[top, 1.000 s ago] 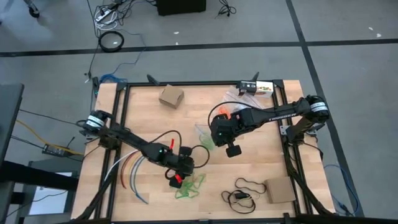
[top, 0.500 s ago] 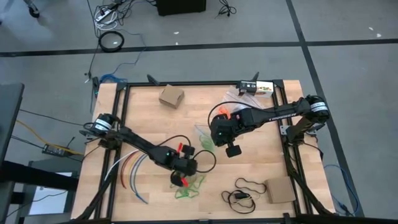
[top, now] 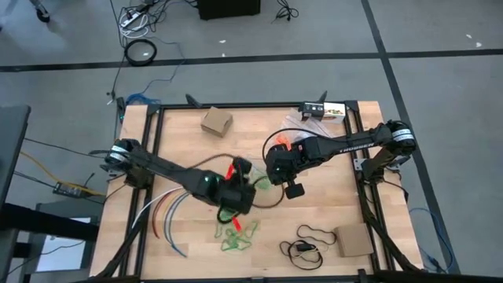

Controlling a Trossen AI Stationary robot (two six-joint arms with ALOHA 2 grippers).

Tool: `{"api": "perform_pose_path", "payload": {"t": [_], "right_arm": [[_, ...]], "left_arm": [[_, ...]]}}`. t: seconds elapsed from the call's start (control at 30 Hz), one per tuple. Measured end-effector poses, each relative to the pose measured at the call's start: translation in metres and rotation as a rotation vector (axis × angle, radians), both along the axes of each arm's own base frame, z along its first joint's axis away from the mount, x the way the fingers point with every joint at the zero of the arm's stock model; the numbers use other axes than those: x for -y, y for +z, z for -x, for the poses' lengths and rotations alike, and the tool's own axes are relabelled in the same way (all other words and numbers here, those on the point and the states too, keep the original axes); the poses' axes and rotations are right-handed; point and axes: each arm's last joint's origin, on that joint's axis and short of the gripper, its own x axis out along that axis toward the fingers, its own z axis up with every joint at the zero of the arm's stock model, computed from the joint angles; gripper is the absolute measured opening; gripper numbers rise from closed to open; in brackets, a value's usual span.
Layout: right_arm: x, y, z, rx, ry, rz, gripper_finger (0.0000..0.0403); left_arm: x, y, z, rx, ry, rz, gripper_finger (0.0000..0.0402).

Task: Sort rubber bands
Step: Put the green rubber band into the transparent zip bag

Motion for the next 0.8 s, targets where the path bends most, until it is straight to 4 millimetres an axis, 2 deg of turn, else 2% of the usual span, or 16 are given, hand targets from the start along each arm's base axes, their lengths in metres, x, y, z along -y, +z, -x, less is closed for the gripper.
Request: {"api": "perform_pose_path", "payload": {"t": [0.17, 0.3, 0.4, 0.57, 0.7, 0.8], "right_arm": [[0.0, 0.0, 0.0, 0.005, 0.0, 0.0, 0.0], [0.0, 0.0, -0.001, 0.007, -0.001, -0.001, 0.0], [-0.001, 0.0, -0.001, 0.008, -0.004, -0.003, 0.0], [-0.001, 0.0, 0.0, 0.001, -0.002, -0.002, 0.0], [-0.001, 0.0, 0.001, -0.009, 0.0, 0.001, 0.0], [-0.002, 0.001, -0.001, 0.014, 0.006, 0.0, 0.0]], "left_arm": [[-0.028, 0.041, -0.007, 0.134, 0.087, -0.15, 0.0001], [-0.051, 0.054, -0.015, 0.188, 0.134, -0.2, 0.0001], [-0.062, 0.056, -0.022, 0.206, 0.127, -0.201, 0.0001], [-0.072, 0.052, -0.026, 0.203, 0.075, -0.095, 0.0], [-0.071, 0.039, -0.026, 0.168, 0.038, -0.043, 0.0001], [-0.067, 0.021, -0.025, 0.102, -0.052, 0.065, 0.0013]]}}
